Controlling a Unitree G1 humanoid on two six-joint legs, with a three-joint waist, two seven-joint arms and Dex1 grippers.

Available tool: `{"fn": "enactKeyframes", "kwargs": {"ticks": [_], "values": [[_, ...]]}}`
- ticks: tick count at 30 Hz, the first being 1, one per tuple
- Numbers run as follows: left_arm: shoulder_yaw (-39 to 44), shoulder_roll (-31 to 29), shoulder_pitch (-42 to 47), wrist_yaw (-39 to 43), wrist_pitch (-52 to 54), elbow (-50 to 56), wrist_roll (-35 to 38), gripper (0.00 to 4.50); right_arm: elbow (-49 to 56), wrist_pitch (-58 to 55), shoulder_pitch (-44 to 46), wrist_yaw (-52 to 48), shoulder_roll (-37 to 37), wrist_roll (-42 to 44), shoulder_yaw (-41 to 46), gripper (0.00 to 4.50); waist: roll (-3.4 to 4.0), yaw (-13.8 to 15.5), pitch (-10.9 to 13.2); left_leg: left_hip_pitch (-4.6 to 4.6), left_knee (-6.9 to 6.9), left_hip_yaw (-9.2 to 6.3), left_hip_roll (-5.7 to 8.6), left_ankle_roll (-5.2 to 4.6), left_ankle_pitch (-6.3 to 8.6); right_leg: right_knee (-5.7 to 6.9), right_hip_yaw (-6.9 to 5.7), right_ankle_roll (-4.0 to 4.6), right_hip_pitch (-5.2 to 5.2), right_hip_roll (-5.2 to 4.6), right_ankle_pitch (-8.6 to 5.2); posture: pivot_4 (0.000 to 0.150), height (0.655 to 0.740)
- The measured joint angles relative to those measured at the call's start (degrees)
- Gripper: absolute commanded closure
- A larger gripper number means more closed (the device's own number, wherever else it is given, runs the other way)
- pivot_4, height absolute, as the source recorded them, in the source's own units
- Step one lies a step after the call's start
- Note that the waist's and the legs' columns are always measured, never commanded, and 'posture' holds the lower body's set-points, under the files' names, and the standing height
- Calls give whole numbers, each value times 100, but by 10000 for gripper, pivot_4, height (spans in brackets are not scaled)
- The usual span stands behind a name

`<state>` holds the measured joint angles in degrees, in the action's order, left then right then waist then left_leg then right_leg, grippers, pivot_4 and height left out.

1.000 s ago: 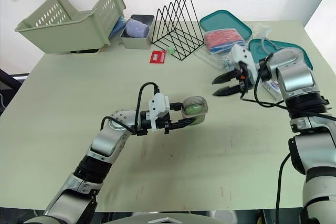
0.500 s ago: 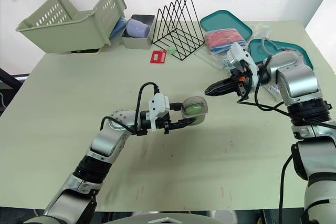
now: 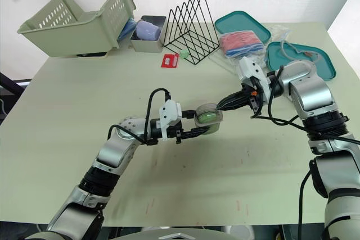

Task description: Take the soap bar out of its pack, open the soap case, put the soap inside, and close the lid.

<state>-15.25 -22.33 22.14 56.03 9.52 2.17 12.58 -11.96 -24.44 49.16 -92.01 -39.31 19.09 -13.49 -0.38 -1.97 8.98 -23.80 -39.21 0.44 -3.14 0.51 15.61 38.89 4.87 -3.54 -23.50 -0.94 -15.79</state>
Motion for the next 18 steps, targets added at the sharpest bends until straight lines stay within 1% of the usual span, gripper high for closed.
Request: {"fn": "enactKeyframes", "kwargs": {"ticks": [18], "values": [[11, -6, -9, -6, 0, 0, -4, 25036, -28, 295, 3, 8, 76, -194, -5, 44502, 0, -1, 0, 4, 0, 0, 0, 0, 0, 1, 0, 0, 2, 0, 0, 1500, 7400]]}}
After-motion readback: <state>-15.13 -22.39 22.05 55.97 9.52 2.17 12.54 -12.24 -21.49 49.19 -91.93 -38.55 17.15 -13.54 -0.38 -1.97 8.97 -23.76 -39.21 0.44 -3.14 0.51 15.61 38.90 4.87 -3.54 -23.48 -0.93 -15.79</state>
